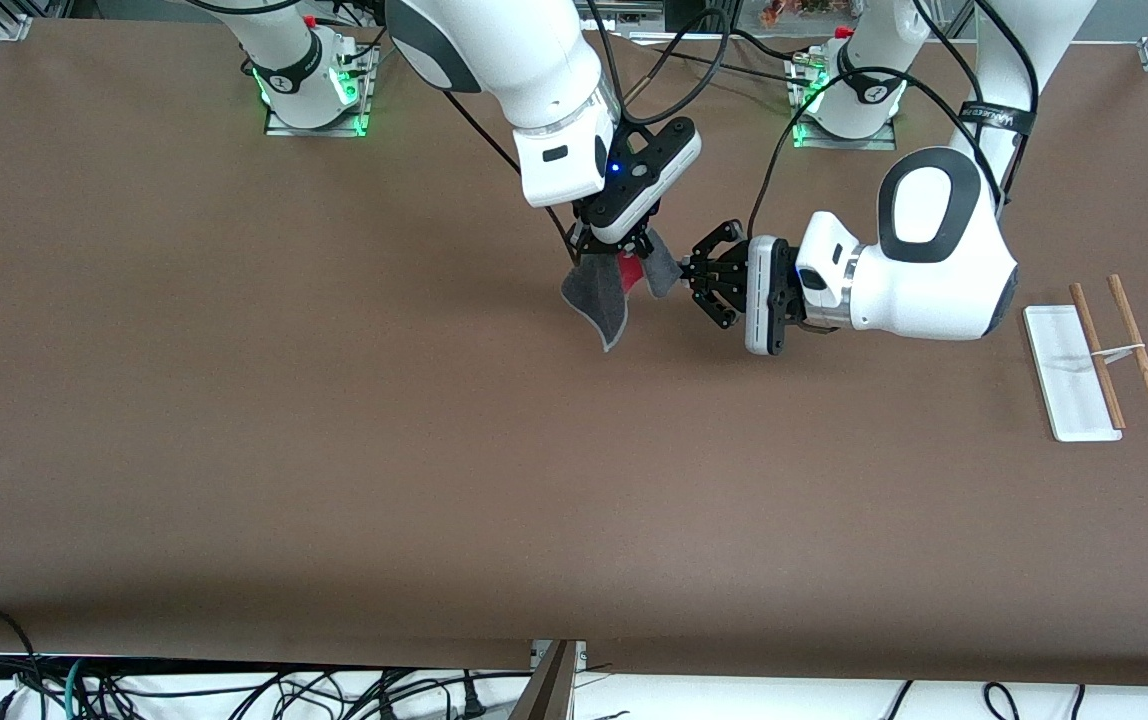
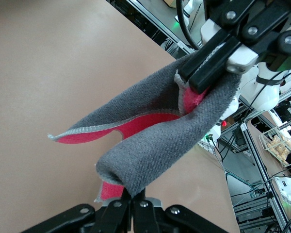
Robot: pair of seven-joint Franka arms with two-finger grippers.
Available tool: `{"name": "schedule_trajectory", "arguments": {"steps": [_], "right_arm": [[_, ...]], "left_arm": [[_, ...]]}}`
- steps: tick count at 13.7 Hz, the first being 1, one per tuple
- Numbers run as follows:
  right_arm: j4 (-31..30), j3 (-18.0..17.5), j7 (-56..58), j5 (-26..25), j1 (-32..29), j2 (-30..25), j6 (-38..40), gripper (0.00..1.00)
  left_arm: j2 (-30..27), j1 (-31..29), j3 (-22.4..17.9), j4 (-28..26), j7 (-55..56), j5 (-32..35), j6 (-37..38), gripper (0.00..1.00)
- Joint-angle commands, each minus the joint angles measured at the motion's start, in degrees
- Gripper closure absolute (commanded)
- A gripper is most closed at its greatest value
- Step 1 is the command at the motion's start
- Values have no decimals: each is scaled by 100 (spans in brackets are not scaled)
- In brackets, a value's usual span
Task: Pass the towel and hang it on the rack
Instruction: 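Grasp the towel with the left gripper and open the right gripper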
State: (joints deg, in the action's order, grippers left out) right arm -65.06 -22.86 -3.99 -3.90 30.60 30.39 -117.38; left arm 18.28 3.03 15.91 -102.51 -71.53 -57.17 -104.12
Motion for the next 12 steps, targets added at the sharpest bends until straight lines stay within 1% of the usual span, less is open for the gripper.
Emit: {"name": "schedule_trajectory", "arguments": {"steps": [1, 2, 3, 9, 10, 12], "right_arm": [[46, -8, -75, 12, 8, -33, 31, 97], [46, -7, -66, 12, -10, -33, 31, 67], [46, 1, -58, 21, -27, -33, 49, 1], [46, 36, -66, 12, -71, -33, 110, 0], [46, 36, -58, 12, -132, -33, 189, 0], [46, 54, -58, 4, -299, -42, 548, 0]], "left_arm": [[-62, -31, 17, -111, -204, -180, -47, 100], [-62, -39, 17, -111, -204, -180, -39, 100], [-53, -48, 17, -102, -204, -180, -38, 100], [-62, -145, -26, -23, -177, -66, 155, 100], [-62, -215, -53, -23, -177, 30, 294, 100], [-62, -591, -53, 3, -169, 538, 462, 100]]}}
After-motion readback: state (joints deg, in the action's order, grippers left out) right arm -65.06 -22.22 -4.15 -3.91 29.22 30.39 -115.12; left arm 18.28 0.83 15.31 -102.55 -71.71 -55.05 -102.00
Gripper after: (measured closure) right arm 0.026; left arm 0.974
